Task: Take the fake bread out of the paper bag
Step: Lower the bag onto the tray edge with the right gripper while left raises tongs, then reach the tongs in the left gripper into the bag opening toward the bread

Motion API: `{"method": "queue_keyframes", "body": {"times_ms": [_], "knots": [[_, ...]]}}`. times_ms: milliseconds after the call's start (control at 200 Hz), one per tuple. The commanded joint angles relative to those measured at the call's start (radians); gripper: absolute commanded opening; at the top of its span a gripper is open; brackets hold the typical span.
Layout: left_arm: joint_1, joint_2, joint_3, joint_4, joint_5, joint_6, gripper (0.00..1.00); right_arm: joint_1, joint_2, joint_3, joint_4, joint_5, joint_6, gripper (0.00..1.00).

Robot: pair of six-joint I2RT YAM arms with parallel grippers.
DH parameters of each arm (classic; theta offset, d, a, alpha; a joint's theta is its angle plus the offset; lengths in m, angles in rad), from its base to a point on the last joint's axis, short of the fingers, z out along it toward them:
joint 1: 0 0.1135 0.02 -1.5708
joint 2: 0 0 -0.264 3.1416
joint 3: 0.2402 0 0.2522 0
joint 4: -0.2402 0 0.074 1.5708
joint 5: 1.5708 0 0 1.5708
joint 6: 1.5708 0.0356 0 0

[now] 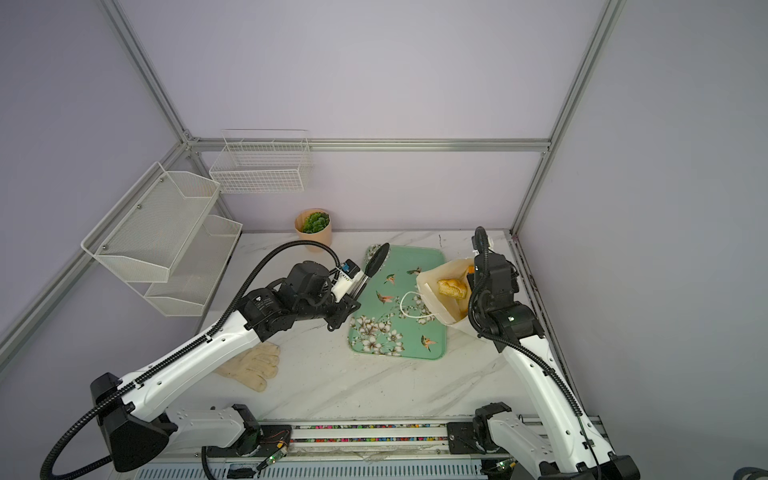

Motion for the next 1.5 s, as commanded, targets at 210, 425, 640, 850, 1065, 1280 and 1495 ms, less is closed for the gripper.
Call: {"method": "queue_keyframes", "body": {"times_ms": [210, 425, 640, 850, 1065, 1280, 1495], "knots": [[0.009, -0.001, 0.150, -0.027, 0.038, 0.072, 0.00, -0.004, -0.052, 0.015, -0.072, -0.245, 0.245, 0.00], [-0.005, 0.037, 0.259, -0.203, 0.125, 0.098, 0.00, -0.004, -0.112, -0.068, -0.055, -0.373, 0.357, 0.00], [-0.087, 0.110, 0.366, -0.352, 0.183, 0.044, 0.00, -0.004, -0.171, -0.100, 0.003, -0.427, 0.393, 0.00], [-0.121, 0.204, 0.443, -0.373, 0.290, -0.101, 0.01, -0.004, -0.180, -0.108, 0.025, -0.469, 0.423, 0.00], [-0.128, 0.303, 0.482, -0.379, 0.378, -0.249, 0.02, -0.004, -0.176, -0.144, 0.051, -0.501, 0.454, 0.00], [-0.170, 0.381, 0.529, -0.379, 0.395, -0.333, 0.08, -0.004, -0.184, -0.160, 0.068, -0.505, 0.453, 0.00], [-0.184, 0.432, 0.578, -0.377, 0.389, -0.381, 0.15, -0.003, -0.185, -0.182, 0.089, -0.518, 0.451, 0.00]]}}
